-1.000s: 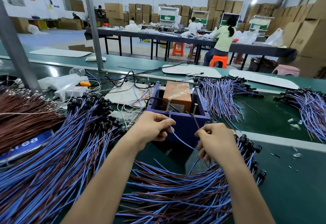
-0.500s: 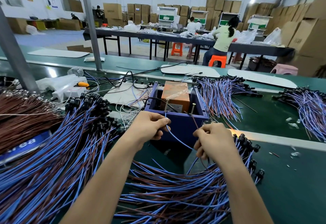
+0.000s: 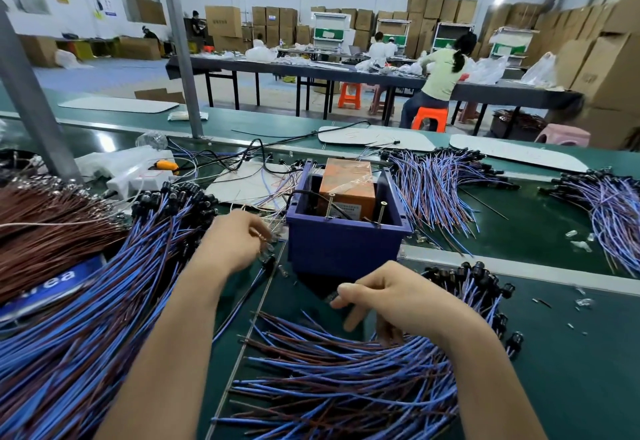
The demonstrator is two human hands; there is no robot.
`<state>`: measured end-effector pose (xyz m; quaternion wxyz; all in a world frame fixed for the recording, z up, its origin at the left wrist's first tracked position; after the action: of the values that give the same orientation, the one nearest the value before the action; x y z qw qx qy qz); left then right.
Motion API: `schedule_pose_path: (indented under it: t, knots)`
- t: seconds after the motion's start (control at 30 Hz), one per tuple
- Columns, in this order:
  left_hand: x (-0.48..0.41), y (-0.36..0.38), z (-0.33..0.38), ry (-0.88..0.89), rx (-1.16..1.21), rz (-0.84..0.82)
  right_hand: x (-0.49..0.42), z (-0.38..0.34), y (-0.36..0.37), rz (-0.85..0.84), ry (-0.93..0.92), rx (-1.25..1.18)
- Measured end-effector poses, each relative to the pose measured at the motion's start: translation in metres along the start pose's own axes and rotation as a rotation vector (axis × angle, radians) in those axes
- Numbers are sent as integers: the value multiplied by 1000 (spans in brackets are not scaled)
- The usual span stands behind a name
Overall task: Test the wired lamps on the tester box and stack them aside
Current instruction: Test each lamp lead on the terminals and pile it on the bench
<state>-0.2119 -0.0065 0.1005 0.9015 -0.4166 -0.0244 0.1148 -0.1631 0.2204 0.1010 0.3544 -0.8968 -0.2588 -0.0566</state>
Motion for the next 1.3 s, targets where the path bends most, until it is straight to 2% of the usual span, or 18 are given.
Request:
schedule_pose_path:
  t: [0.07, 0.13, 0.27, 0.33, 0.5, 0.57, 0.73, 0.87, 0.93, 1.03, 1.13, 1.3]
  knots:
    - [-4, 12, -18, -73, -235, -114, -1, -1, 0, 23, 4, 0]
    - [-4, 29, -28, -138, -353, -214, -1, -1, 0, 27, 8, -17]
    - [-5, 42, -30, -163, -357, -145, -1, 1, -2, 56, 15, -76]
    - [-4, 36, -23, -145, -300, -130, -2, 1, -4, 82, 4, -109]
    - [3, -2, 6, -10, 90, -22, -4, -1, -4, 140, -39, -175]
    - [9, -11, 17, 49, 175, -19, -5, -3, -4, 155, -60, -182]
    - [26, -19, 34, 102, 138, -71, 0, -14, -6, 195, -165, -267]
    - [43, -14, 59, 185, 405, -236, 5, -27, -5, 152, -302, -447]
    - [50, -9, 72, 229, 509, -259, 6, -29, -7, 155, -358, -544]
    - [54, -4, 84, 243, 705, -233, 9, -26, -16, 214, -394, -638]
    - [56, 3, 90, 264, 789, -274, 10, -21, -24, 270, -404, -736]
    - [52, 12, 85, 275, 734, -363, 9, -14, -38, 446, -408, -1097]
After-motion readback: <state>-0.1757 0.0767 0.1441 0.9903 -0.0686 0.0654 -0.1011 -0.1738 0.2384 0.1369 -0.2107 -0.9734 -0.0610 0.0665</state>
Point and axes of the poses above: each hand's wrist, its own x-axis away from the middle knuckle, its own y-axis out of the palm, z = x × y, the point moved 4 cm from there along -x, towards the middle knuckle, and after that the axes turned 2 degrees about x, right-handed, at the moved point
